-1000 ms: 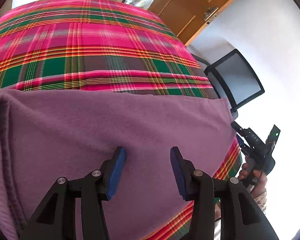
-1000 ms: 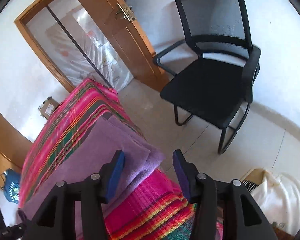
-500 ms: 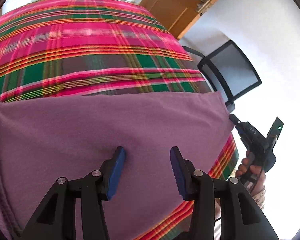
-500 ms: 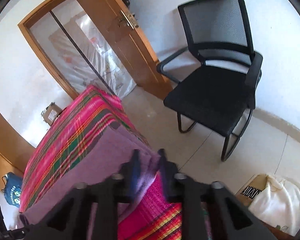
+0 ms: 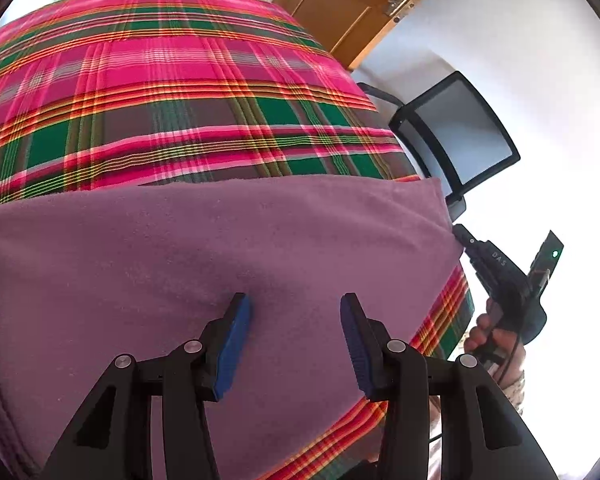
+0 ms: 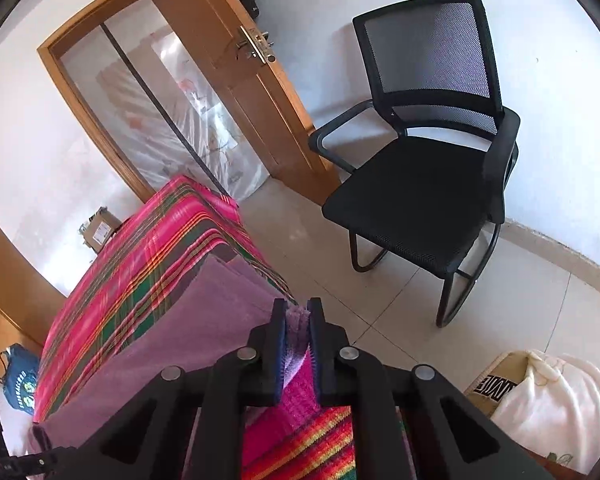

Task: Fold clothes

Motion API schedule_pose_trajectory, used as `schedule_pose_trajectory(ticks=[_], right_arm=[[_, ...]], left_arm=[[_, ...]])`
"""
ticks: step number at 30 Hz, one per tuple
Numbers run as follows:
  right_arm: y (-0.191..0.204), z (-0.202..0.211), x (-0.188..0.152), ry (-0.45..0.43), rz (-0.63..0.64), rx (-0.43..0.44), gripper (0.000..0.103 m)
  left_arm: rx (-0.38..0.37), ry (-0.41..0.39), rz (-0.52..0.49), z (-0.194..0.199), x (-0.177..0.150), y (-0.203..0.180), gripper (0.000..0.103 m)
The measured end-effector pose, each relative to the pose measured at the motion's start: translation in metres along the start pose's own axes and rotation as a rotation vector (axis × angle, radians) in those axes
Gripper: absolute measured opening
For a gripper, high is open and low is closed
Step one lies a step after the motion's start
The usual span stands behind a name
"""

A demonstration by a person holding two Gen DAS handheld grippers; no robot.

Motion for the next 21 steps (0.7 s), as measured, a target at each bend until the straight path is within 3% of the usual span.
schedule_pose_trajectory(ticks=[7, 21], right_arm=[[0.018, 0.020, 0.003, -0.060, 0.088, 0.034, 0.010], [0.119, 0.072, -0.015, -0.181, 0.412, 0.180, 0.010]], left_arm=[[-0.054, 0.017, 0.017, -0.001, 0.003, -0.004, 0.048], [-0.191, 0.042, 0.103, -0.005, 0.014, -0.002, 0.048]])
Point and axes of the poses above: each gripper's, at about its wrist camera, not at the fingertips, and z roughly against the way its jaws point, y to its left, x to its top, the point moved 5 cm from there along -z, roughly the way its jaws point, and after that the axes turned 8 degrees about y, right-handed, at the moved point
